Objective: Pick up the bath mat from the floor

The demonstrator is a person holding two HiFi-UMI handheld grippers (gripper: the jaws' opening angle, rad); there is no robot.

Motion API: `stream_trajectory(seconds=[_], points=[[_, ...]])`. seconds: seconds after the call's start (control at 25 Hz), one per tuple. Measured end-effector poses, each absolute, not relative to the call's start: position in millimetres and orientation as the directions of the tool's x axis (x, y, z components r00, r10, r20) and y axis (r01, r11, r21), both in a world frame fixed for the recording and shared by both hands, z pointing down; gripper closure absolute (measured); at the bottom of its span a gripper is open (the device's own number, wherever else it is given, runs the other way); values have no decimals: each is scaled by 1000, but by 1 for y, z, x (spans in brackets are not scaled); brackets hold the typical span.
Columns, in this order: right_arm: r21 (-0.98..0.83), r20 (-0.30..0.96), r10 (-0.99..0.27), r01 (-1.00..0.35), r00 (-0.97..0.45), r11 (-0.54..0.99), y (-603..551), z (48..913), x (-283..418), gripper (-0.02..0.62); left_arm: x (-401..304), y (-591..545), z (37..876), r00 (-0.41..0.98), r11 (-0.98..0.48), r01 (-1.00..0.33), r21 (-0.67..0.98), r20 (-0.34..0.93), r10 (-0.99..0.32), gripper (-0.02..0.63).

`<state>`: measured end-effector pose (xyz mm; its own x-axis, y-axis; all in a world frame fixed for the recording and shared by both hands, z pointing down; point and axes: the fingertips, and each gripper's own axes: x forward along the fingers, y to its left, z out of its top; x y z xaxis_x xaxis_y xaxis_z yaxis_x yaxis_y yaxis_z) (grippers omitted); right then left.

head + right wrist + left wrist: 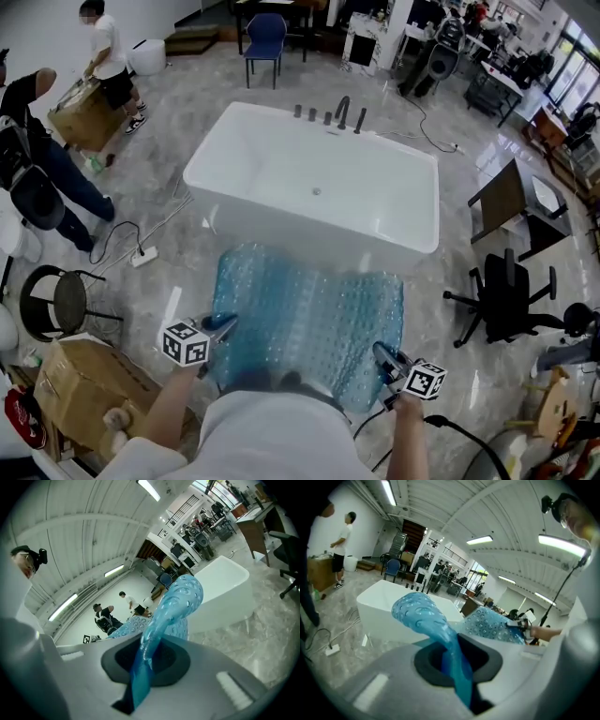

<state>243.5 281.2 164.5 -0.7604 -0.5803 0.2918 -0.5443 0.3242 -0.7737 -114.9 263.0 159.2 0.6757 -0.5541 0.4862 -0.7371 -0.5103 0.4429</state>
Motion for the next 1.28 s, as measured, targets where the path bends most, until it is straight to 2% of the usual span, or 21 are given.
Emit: stream_trajectory(seconds=[0.56, 1.28], points=[[-768, 205, -642, -528, -738, 362, 312, 125, 179, 569, -169, 297, 121, 702, -554, -712, 431, 460, -544, 584], [-757, 227, -691, -571, -686, 318, 334, 128, 154, 568, -194, 309, 126, 720, -561, -694, 452, 462, -519, 584]])
